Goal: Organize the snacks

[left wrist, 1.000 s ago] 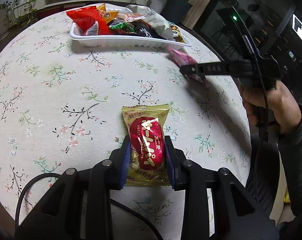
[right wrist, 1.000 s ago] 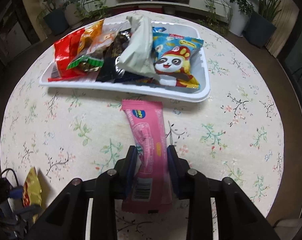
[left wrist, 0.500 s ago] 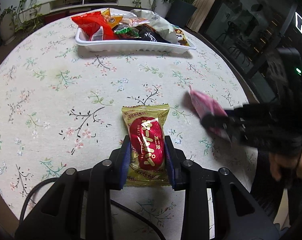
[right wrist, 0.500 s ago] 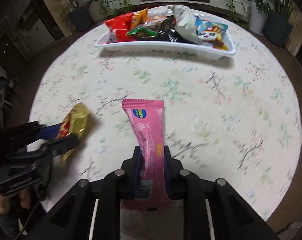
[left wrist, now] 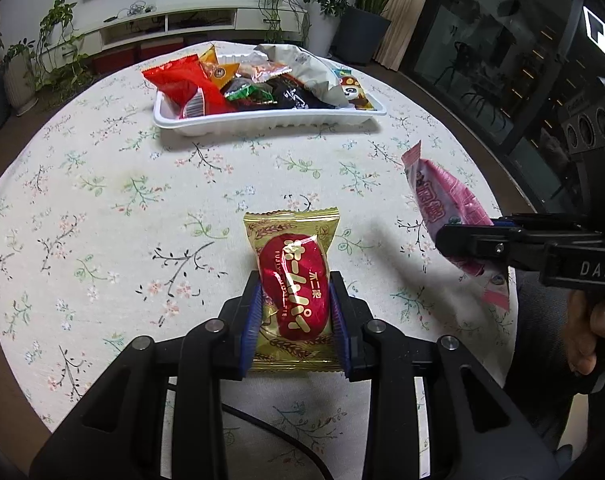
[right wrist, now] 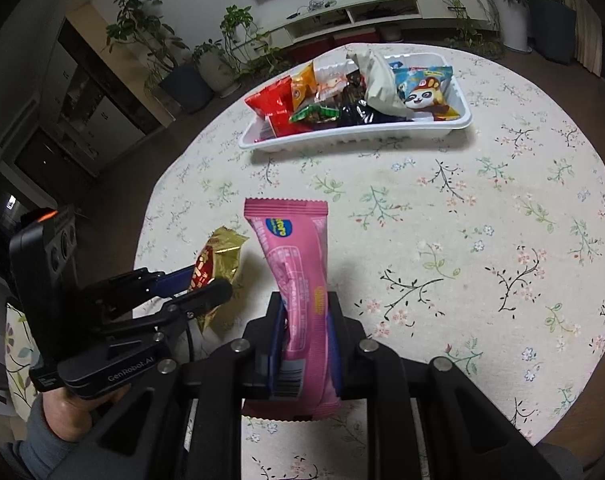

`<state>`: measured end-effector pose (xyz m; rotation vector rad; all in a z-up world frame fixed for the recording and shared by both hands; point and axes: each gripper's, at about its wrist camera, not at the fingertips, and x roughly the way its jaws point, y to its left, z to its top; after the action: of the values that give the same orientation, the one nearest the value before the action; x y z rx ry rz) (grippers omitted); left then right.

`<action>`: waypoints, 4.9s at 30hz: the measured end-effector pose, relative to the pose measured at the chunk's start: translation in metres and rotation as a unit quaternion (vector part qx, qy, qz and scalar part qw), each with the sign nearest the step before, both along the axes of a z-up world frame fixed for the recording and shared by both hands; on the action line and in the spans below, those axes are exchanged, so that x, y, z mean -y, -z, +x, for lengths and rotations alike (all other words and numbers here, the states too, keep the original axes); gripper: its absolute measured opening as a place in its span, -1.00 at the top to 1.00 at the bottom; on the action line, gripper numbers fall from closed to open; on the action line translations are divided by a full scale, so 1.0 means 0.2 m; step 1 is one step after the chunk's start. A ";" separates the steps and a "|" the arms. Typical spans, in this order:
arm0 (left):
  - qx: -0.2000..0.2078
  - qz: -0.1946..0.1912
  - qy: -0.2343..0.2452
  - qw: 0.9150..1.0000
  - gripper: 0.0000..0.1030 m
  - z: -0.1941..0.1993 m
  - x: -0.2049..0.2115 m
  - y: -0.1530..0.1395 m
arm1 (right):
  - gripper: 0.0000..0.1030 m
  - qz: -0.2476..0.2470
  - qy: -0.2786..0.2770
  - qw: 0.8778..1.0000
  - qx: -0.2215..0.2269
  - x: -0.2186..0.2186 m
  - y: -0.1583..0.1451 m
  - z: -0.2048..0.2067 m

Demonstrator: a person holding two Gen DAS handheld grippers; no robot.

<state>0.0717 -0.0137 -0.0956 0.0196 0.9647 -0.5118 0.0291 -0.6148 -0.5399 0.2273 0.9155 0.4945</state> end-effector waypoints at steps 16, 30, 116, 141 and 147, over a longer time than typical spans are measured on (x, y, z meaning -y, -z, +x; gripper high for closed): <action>0.016 -0.017 -0.008 1.000 0.44 0.12 -0.03 -0.12 | 0.60 0.053 0.033 0.998 0.026 0.14 -0.15 0.09; 0.060 -0.040 -0.035 0.997 0.44 0.75 -0.10 -0.53 | 0.60 0.040 0.082 0.990 0.107 0.31 -0.59 0.45; 0.237 0.065 -0.291 0.924 -0.99 -0.25 -0.13 -0.69 | -1.00 -0.043 0.196 0.890 0.408 0.12 -0.80 -0.46; 0.107 0.085 -0.260 0.956 -0.99 -0.10 -0.09 -0.27 | -1.00 -0.112 0.190 0.949 0.226 -0.02 -0.43 -0.35; 0.098 0.086 -0.257 0.958 -0.99 -0.10 -0.09 -0.25 | -1.00 -0.117 0.188 0.952 0.212 -0.02 -0.40 -0.34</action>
<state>0.0510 0.0046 -0.0447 -0.0234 0.7772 0.0547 -0.0391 -0.6110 -0.4592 0.0705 0.4844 0.0693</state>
